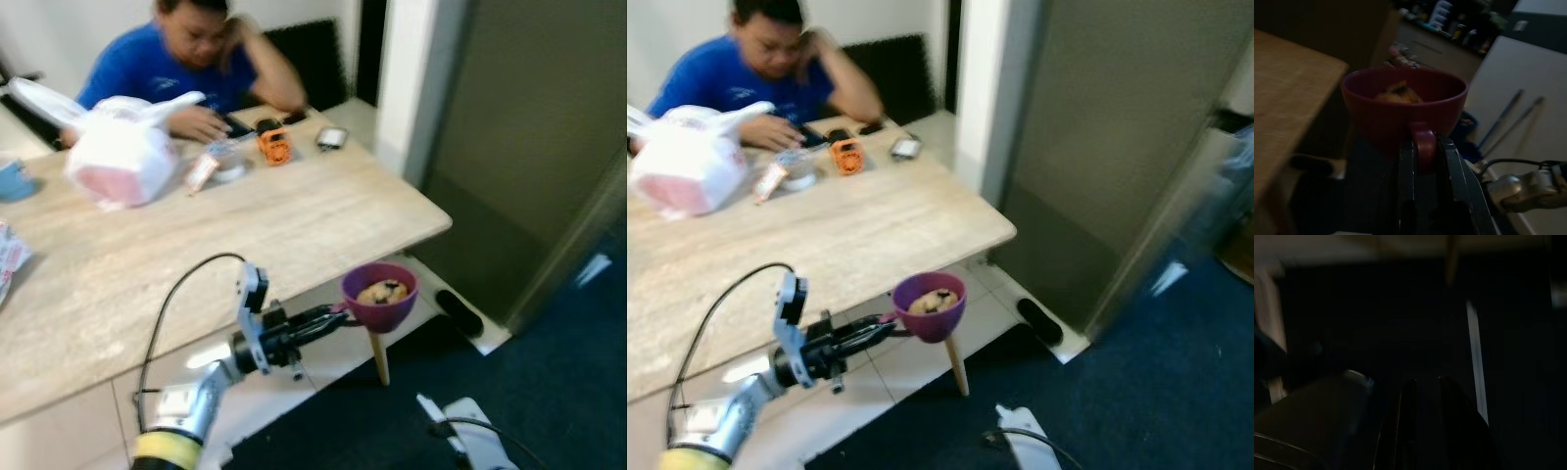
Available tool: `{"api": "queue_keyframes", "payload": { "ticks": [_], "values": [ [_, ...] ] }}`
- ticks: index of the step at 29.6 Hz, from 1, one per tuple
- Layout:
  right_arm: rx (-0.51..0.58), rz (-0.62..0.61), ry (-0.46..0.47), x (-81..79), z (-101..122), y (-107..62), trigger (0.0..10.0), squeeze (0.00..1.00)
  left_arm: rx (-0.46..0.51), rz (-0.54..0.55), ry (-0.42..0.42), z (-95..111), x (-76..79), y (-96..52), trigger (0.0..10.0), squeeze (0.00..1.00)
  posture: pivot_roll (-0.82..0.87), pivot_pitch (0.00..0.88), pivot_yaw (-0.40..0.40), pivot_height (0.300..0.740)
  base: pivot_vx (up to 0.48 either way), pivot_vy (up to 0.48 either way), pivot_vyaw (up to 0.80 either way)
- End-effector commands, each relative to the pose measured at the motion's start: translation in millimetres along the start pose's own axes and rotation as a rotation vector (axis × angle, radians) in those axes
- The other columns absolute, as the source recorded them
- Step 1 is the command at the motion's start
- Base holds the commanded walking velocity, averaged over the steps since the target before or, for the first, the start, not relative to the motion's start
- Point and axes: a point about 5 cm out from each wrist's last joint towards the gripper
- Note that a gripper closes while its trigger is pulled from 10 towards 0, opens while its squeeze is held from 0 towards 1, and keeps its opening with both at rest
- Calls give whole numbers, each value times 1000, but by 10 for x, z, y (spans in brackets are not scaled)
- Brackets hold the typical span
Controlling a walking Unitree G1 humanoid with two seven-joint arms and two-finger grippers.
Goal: Restocking fridge
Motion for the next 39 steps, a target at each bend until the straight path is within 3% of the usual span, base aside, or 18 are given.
{"api": "queue_keyframes", "payload": {
  "ticks": [1,4,18,22,26,39],
  "values": [
    [-22,-17,14,55,-76,-22,10000,0,7,-25,10,20,20,45,10000,0,-59,0,-2,740,274,-296,800],
    [-20,-26,20,61,-79,-23,10000,0,6,-26,11,22,20,44,10000,0,-59,0,-2,740,275,-294,800],
    [-23,-44,27,88,-78,-27,10000,0,-1,-44,15,28,29,49,10000,0,-59,0,-3,740,273,-293,0],
    [-30,-46,37,89,-87,-28,10000,0,-5,-48,17,25,34,50,10000,0,-58,0,-2,740,274,-292,-788],
    [-19,-47,46,88,-78,-27,10000,0,-20,-44,16,10,47,64,10000,0,-57,0,-1,740,0,0,-783],
    [-13,-43,49,71,-62,-21,10000,0,-47,-24,15,-11,49,42,10000,0,-58,0,1,740,0,0,0]
  ]
}}
Point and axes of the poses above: a point about 5 cm out from each wrist's last joint towards the gripper, its own y axis pointing out of the wrist towards the gripper, its own z axis along the axis of the wrist's last joint, x = y × z, and after that the axes turned 2 degrees about y, right-handed
